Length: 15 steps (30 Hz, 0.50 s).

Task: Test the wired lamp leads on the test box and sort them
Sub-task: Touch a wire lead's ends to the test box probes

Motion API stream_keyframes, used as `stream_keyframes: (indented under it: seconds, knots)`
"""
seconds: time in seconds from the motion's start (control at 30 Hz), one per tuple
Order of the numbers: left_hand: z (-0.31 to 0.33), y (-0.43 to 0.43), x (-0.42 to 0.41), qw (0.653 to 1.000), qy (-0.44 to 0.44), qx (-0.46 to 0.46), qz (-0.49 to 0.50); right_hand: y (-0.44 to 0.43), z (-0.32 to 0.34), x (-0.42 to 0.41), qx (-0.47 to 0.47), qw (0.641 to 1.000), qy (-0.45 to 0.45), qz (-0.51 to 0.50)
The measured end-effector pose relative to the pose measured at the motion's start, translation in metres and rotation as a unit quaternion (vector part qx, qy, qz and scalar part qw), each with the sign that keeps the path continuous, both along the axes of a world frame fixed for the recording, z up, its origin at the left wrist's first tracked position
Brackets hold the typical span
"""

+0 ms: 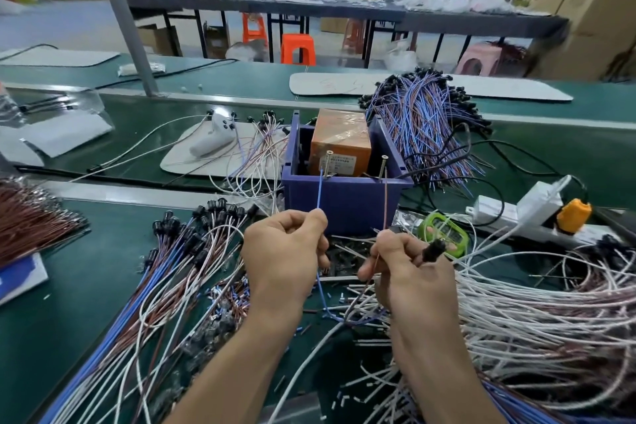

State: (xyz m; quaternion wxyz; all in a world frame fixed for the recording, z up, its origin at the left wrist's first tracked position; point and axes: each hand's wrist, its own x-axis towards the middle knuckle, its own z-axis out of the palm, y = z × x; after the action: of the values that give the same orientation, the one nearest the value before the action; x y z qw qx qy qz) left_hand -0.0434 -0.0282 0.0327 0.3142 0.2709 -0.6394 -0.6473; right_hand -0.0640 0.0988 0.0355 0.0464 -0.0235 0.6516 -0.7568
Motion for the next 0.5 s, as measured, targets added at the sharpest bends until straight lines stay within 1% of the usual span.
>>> stream_keyframes:
  seconds: [0.3,0.4,0.5]
  knots:
    - [-0.0019,0.001,-0.0003,1.0,0.004,-0.013,-0.025,0.0009,0.0027,0.0,-0.015,0.999,-0.023,0.017]
    - [-0.0017,0.0019,0.0002,1.0,0.014,-0.007,-0.022,0.0009,0.0002,0.0002,-0.017,1.0,-0.011,-0.007]
    - [-0.0017,0.0011,0.0025,0.999,0.048,0.019,0.007,0.0036,0.0005,0.0007,-0.046,0.998,-0.004,-0.031]
